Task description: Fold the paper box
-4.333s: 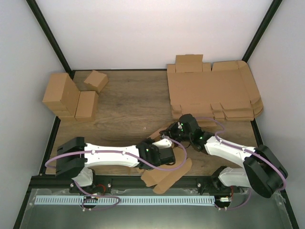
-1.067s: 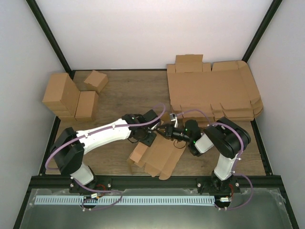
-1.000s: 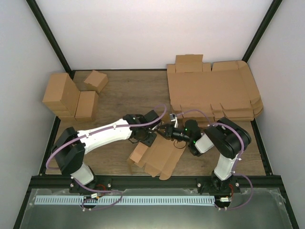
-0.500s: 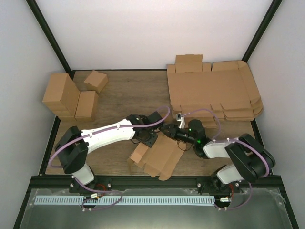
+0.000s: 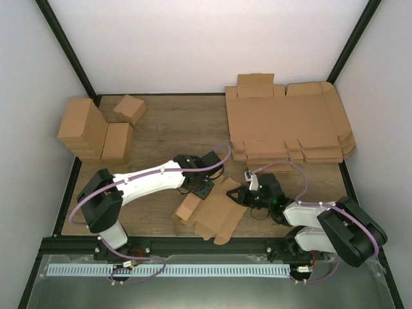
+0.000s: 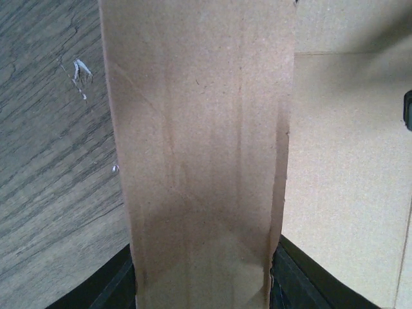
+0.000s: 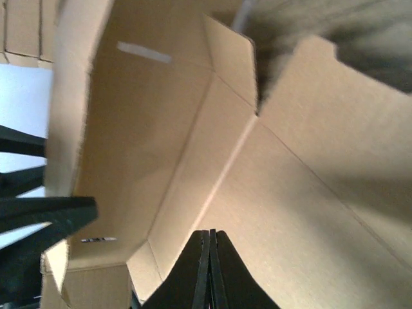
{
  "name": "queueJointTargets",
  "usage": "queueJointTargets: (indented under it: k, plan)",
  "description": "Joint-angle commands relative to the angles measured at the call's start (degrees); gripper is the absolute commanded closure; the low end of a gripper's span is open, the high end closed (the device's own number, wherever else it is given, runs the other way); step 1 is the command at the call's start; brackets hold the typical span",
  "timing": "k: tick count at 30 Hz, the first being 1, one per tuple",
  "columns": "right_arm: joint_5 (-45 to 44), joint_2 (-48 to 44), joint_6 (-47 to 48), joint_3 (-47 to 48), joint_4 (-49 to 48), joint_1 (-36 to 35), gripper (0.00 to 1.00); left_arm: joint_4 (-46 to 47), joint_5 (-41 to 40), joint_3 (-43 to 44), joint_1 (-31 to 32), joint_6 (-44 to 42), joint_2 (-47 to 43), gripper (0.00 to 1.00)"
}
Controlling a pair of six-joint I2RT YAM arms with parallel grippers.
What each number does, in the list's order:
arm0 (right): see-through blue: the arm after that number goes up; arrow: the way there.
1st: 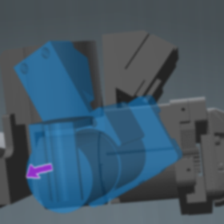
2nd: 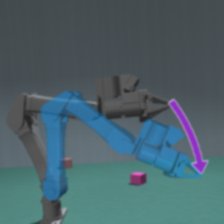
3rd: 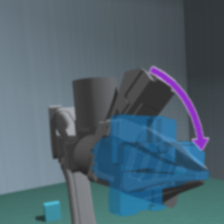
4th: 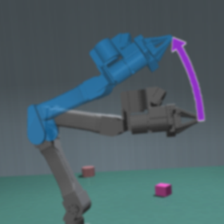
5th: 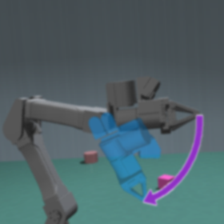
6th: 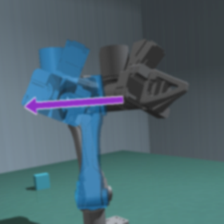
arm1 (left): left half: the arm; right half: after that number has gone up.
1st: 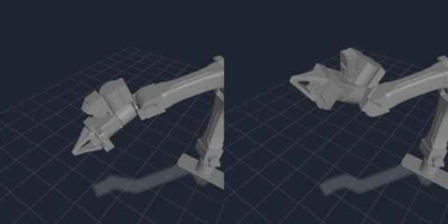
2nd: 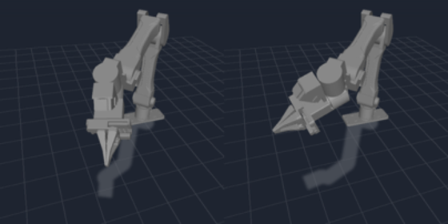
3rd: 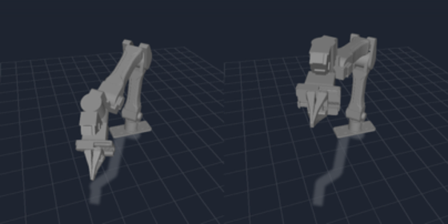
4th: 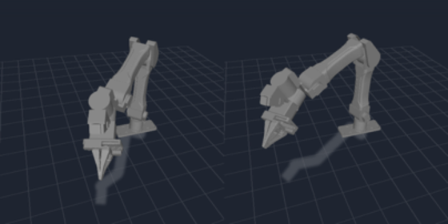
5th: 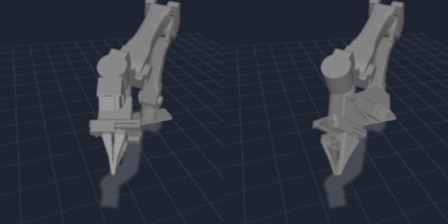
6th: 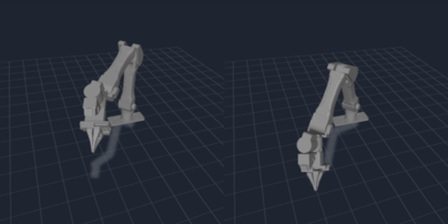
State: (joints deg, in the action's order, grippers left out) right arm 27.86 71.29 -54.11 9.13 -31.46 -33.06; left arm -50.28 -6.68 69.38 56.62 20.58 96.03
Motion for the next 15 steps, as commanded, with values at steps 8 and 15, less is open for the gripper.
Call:
queueJointTargets:
  k: [8,15]
  plan:
    - [1.57,7.01,1.51,-2.82,-4.74,0.26,0.99,-0.87,2.25,3.24,1.01,-0.01,0.95,0.53]
    - [1.56,15.13,1.52,-2.53,-10.05,0.08,0.99,-1.22,3.42,4.53,2.87,0.81,2.61,0.54]
